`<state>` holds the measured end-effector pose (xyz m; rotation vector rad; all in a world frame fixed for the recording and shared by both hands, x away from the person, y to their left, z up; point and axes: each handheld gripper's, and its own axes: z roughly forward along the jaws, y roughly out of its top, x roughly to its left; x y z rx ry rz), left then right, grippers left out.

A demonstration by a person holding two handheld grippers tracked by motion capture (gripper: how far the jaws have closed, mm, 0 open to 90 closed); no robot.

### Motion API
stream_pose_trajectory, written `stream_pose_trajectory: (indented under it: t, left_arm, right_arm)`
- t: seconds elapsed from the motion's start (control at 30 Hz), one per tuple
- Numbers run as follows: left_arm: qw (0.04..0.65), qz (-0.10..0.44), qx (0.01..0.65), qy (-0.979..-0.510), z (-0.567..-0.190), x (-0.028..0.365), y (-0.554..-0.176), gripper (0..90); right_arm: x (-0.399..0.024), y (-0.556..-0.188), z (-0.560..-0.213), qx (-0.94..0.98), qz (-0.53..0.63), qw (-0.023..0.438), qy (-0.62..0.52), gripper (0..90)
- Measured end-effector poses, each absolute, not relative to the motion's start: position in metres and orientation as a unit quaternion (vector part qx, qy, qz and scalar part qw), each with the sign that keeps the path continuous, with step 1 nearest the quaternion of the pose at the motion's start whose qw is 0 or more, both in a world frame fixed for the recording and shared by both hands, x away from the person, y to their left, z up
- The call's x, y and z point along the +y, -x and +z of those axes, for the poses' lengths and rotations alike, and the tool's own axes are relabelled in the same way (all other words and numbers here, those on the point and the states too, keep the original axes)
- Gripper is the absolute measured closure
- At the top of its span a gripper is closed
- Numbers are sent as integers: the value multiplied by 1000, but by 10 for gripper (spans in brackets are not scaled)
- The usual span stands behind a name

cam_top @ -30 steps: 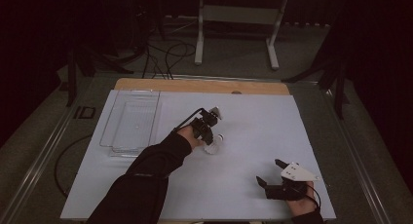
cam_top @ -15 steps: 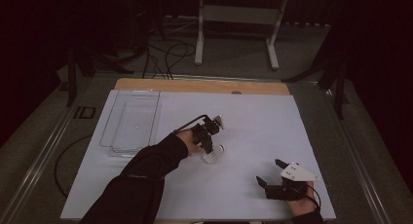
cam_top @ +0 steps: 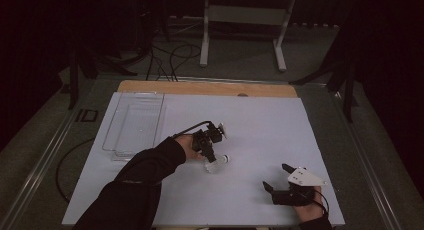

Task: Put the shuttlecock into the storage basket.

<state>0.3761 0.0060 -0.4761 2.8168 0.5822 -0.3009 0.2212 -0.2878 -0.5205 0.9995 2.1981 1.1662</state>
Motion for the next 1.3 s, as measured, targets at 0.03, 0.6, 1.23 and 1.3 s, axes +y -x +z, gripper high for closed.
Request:
stream_pose_trajectory:
  t: [0.03, 0.6, 1.23, 1.3]
  left_arm:
    - [125, -105, 198, -966, -475, 7, -376, 898]
    - [115, -94, 139, -979, -462, 30, -366, 896]
    - [108, -108, 53, -987, -449, 37, -354, 896]
    - [112, -110, 43, -987, -448, 38, -353, 896]
  right_arm:
    - [-288, -221, -521, 798, 423, 228, -363, 83]
    - [-287, -221, -520, 798, 426, 229, -360, 84]
    - [-292, -220, -518, 784, 448, 242, -355, 92]
    - [-291, -220, -518, 786, 447, 241, -352, 92]
